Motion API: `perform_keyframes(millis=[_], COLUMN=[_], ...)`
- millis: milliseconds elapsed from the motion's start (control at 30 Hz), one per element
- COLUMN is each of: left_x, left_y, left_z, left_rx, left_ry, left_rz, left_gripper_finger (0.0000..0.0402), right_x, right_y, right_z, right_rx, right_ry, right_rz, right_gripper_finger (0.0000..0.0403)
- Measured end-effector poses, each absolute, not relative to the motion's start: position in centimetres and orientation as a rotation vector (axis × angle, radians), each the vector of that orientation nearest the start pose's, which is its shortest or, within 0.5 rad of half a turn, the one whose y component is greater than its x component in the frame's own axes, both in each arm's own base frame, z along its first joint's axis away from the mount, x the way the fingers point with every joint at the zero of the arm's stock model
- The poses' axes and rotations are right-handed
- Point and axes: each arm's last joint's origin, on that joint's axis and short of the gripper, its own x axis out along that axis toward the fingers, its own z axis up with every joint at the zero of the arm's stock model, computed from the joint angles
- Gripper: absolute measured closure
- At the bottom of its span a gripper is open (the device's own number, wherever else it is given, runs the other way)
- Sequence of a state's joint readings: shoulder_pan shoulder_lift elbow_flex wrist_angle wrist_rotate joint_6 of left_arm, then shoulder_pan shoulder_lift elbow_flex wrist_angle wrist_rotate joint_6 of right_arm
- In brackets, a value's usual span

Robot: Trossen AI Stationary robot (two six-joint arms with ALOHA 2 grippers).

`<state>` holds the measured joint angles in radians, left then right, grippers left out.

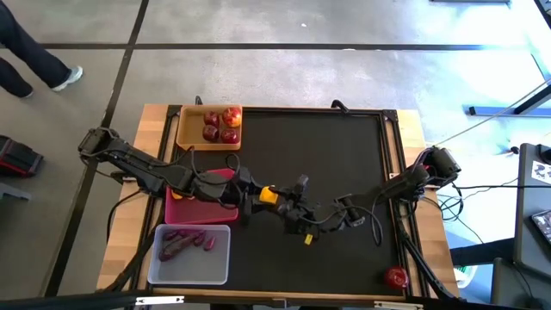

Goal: Sort produce into baskets
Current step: Put the lemon into the pink bin

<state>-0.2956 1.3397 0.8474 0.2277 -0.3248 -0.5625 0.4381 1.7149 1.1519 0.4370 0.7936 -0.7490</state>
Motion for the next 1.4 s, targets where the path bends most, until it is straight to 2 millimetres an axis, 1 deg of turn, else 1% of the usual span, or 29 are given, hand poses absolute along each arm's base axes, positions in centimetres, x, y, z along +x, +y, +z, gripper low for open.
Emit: perform_keyframes(millis=[67, 167, 300, 367, 433, 533, 633, 733, 900, 1067, 1267, 1400], left_x=[28.6, 28.5, 27.6, 26.7, 25.6, 24.1, 22.4, 20.9, 19.2, 18.4, 18.5, 19.0], left_y=[-7.7, -7.7, -7.8, -7.9, -8.1, -8.4, -8.6, -8.6, -8.7, -8.4, -7.7, -7.4], left_z=[27.3, 27.4, 27.6, 28.0, 28.2, 28.2, 28.0, 27.1, 25.4, 22.9, 20.4, 19.0], left_rx=[-0.475, -0.455, -0.427, -0.428, -0.425, -0.432, -0.454, -0.481, -0.49, -0.462, -0.431, -0.41], left_ry=[0.235, 0.234, 0.276, 0.305, 0.35, 0.43, 0.518, 0.645, 0.838, 0.957, 1.022, 1.033], left_rz=[0.095, 0.089, 0.089, 0.084, 0.081, 0.092, 0.124, 0.189, 0.316, 0.418, 0.483, 0.493], left_gripper_finger=[0.0189, 0.0185, 0.0181, 0.018, 0.018, 0.018, 0.0179, 0.0179, 0.0179, 0.0179, 0.0178, 0.0178], right_x=[35.7, 35.3, 34.0, 32.9, 31.7, 30.1, 29.0, 28.2, 27.5, 27.4, 27.3, 27.1], right_y=[14.5, 15.3, 18.0, 19.2, 20.0, 20.4, 20.2, 19.7, 17.9, 16.0, 14.6, 13.9], right_z=[27.4, 27.7, 29.0, 28.9, 28.5, 28.1, 27.1, 25.9, 23.9, 22.2, 20.1, 19.4], right_rx=[-0.808, -0.789, -0.751, -0.79, -0.819, -0.813, -0.76, -0.709, -0.582, -0.428, -0.372, -0.354], right_ry=[0.227, 0.21, 0.196, 0.24, 0.295, 0.364, 0.417, 0.494, 0.673, 0.823, 0.891, 0.904], right_rz=[-0.3, -0.311, -0.356, -0.366, -0.393, -0.458, -0.465, -0.431, -0.407, -0.406, -0.411, -0.438], right_gripper_finger=[0.0195, 0.0148, 0.0101, 0.0091, 0.0089, 0.0096, 0.0108, 0.0118, 0.0129, 0.0132, 0.0133, 0.0133])
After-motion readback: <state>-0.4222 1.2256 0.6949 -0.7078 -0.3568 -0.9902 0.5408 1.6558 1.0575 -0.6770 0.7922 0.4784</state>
